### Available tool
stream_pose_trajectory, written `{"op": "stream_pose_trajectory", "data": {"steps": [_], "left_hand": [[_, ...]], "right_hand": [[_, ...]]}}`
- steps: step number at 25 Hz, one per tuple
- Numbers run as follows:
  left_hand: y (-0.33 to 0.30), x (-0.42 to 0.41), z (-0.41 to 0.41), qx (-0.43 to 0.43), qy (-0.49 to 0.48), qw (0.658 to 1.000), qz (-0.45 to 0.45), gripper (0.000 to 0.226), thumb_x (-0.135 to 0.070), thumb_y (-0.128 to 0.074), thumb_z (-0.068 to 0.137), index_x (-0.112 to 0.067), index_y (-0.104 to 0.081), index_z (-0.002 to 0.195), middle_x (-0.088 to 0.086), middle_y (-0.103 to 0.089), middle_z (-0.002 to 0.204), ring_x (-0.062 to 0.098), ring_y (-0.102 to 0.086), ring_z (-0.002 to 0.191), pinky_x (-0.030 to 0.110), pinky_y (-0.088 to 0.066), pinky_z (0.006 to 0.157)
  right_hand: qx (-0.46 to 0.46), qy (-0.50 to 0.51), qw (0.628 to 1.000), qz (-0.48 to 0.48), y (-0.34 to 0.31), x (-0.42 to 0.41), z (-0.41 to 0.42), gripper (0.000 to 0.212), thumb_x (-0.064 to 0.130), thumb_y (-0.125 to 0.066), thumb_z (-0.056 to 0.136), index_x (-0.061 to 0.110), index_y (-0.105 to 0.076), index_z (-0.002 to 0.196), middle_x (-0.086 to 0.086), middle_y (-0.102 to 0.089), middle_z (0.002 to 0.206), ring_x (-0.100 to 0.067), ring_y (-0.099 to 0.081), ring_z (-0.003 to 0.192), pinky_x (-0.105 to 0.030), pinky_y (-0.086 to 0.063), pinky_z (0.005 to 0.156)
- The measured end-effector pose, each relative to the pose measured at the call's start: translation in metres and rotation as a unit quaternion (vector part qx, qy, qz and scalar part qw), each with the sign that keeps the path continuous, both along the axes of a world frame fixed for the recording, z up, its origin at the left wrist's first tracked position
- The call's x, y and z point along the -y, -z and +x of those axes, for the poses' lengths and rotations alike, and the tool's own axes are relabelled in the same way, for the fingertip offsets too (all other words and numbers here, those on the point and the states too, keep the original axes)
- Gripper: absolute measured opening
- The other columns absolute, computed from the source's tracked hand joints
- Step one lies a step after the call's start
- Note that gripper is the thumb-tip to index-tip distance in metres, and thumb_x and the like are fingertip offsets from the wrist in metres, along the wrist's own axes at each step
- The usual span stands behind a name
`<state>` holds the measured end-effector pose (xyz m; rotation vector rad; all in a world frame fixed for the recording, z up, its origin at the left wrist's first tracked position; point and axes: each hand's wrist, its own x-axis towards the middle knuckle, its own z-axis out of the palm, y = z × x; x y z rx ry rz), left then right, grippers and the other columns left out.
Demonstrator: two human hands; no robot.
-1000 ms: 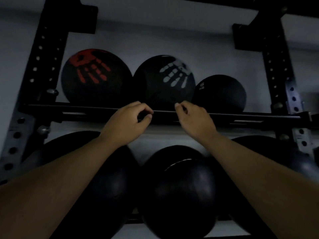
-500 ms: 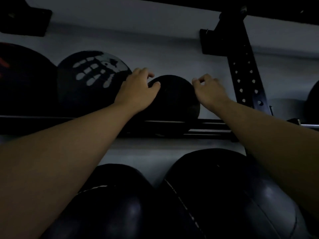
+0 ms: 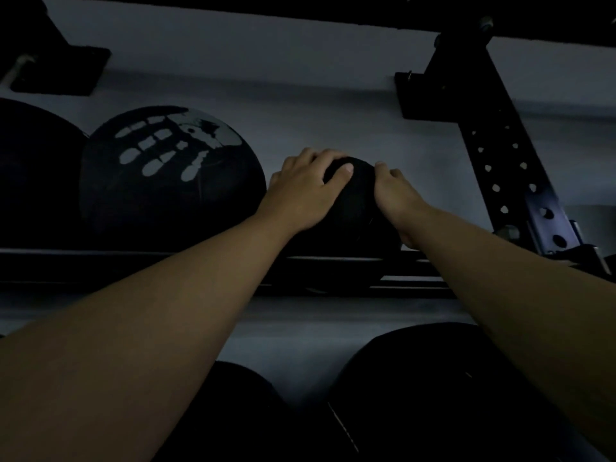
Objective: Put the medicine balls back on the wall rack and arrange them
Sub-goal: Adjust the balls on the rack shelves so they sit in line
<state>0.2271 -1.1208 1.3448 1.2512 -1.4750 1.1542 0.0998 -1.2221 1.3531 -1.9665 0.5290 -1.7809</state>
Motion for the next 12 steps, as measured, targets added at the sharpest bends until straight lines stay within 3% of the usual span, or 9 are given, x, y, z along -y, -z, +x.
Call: {"op": "stream_pose_trajectory", "data": {"steps": [3,5,6,8,10,12], "left_hand": [[0.003,-0.001,-0.001,-0.004,0.005,1.000,-0.002,0.050,-0.057,-0.032,0.106,-0.040,-0.046,0.151,-0.002,-0.046,0.157,0.026,-0.036,0.148,0.046,-0.028,0.120],[0.005,-0.005,-0.006,-0.002,-0.016,1.000,0.022,0.051,-0.056,-0.030,0.107,-0.038,-0.043,0.153,-0.002,-0.042,0.161,0.026,-0.035,0.149,0.047,-0.026,0.122],[0.003,-0.010,-0.008,0.004,-0.041,0.998,0.036,0.053,-0.057,-0.029,0.107,-0.037,-0.041,0.154,-0.001,-0.041,0.162,0.027,-0.035,0.150,0.048,-0.025,0.122],[-0.003,-0.029,-0.004,0.022,-0.115,0.992,0.035,0.054,-0.056,-0.028,0.107,-0.034,-0.044,0.154,0.002,-0.044,0.161,0.028,-0.040,0.148,0.049,-0.025,0.122],[-0.011,-0.057,0.009,0.022,-0.170,0.985,-0.023,0.051,-0.048,-0.031,0.108,-0.028,-0.050,0.150,0.006,-0.049,0.158,0.032,-0.045,0.144,0.048,-0.029,0.121],[-0.016,-0.093,0.034,-0.001,-0.192,0.977,-0.097,0.047,-0.037,-0.035,0.107,-0.022,-0.055,0.147,0.010,-0.052,0.155,0.034,-0.048,0.140,0.045,-0.032,0.119]], "right_hand": [[0.000,0.010,1.000,-0.011,0.001,0.000,-0.001,0.068,0.051,-0.021,0.105,0.011,-0.033,0.160,-0.018,-0.038,0.163,-0.035,-0.043,0.144,-0.046,-0.031,0.123],[-0.023,0.034,0.999,-0.030,0.002,-0.004,-0.004,0.059,0.045,-0.021,0.108,0.009,-0.046,0.148,-0.019,-0.043,0.160,-0.035,-0.045,0.143,-0.045,-0.030,0.124],[-0.037,0.060,0.996,-0.047,0.002,-0.009,-0.006,0.053,0.040,-0.021,0.109,0.009,-0.052,0.138,-0.020,-0.046,0.157,-0.036,-0.046,0.141,-0.045,-0.031,0.123],[-0.052,0.116,0.987,-0.096,-0.001,-0.027,-0.005,0.050,0.037,-0.026,0.108,0.009,-0.055,0.138,-0.019,-0.050,0.153,-0.038,-0.048,0.138,-0.047,-0.033,0.120],[-0.060,0.132,0.977,-0.155,-0.009,-0.053,0.006,0.047,0.037,-0.031,0.106,0.013,-0.056,0.138,-0.018,-0.051,0.150,-0.038,-0.048,0.137,-0.049,-0.035,0.118],[-0.076,0.098,0.971,-0.205,-0.019,-0.087,0.029,0.040,0.036,-0.034,0.106,0.015,-0.062,0.124,-0.014,-0.057,0.140,-0.034,-0.052,0.132,-0.046,-0.038,0.116]]}}
